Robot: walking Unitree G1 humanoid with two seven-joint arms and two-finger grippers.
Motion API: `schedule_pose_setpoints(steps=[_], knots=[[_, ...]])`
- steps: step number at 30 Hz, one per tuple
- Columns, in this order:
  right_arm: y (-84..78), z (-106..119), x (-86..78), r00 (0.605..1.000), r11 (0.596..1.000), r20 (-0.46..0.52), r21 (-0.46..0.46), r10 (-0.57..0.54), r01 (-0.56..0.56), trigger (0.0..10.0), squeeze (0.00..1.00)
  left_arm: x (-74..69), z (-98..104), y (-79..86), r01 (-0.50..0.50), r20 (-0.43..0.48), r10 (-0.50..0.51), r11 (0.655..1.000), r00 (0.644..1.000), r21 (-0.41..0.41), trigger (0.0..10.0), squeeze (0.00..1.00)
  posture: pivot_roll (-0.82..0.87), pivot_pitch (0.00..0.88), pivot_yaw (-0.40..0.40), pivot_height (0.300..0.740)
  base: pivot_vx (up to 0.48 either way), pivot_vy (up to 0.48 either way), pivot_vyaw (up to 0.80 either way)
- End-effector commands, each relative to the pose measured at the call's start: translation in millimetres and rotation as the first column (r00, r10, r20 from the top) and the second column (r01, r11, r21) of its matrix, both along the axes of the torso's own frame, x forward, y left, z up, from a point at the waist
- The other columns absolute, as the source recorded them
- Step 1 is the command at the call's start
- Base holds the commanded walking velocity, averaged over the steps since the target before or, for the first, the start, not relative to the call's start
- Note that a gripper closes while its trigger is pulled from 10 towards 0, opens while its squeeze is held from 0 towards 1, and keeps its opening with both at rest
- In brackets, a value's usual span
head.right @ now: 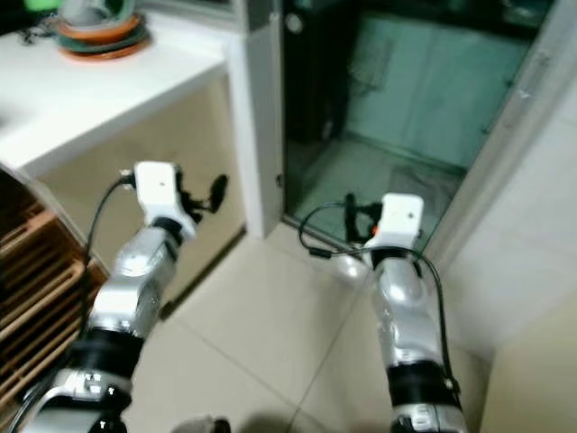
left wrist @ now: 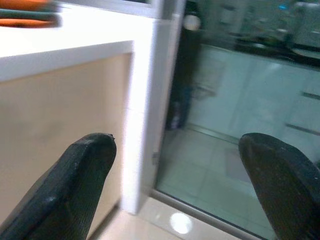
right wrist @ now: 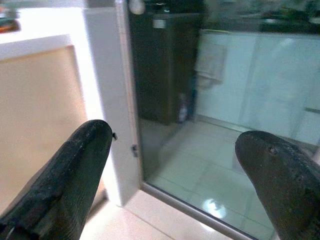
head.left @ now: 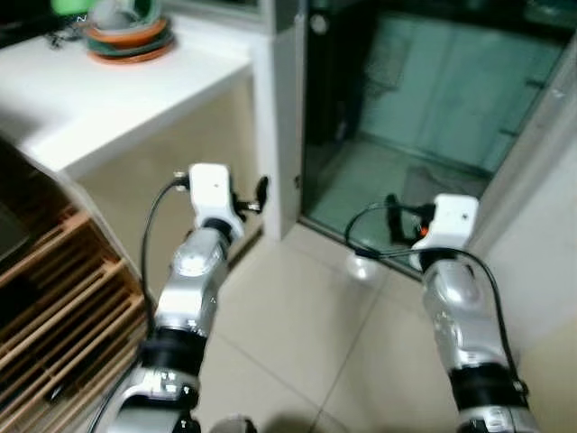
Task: Restocking fridge
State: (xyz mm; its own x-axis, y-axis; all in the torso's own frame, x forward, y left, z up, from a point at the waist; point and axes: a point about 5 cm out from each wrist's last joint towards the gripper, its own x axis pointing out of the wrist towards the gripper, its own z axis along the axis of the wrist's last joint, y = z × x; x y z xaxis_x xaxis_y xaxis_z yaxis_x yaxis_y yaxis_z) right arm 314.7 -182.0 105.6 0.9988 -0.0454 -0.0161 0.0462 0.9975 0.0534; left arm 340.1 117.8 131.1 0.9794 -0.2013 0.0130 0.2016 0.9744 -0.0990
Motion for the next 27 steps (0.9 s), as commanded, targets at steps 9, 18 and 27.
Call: schedule_pose_setpoints(steps=[9,18,27], knots=[[5.2,3.2,-0.6,0.999,0.999,0.013,0.035,0.036,-0.036,10.0,0.0,-0.8,-4.0,11.4,-0.06,-0.032,0.061,0.998,0.998,0.027,10.0,0.0,-0.15,0.0,0.016,0.74,0.0,0.0,0.47],[5.0,1.7,-3.6,0.999,0.998,0.007,0.037,0.049,-0.049,10.0,0.0,-3.7,-4.2,9.1,-0.055,-0.011,0.056,0.995,0.998,0.081,10.0,0.0,-0.15,0.0,0.013,0.74,0.0,0.0,0.45],[5.0,1.8,-7.5,0.998,0.998,0.007,0.03,0.063,-0.064,10.0,0.0,-7.2,-7.5,9.5,-0.061,-0.023,0.063,0.995,0.998,0.077,10.0,0.0,-0.16,0.0,0.01,0.74,0.0,0.0,0.42]])
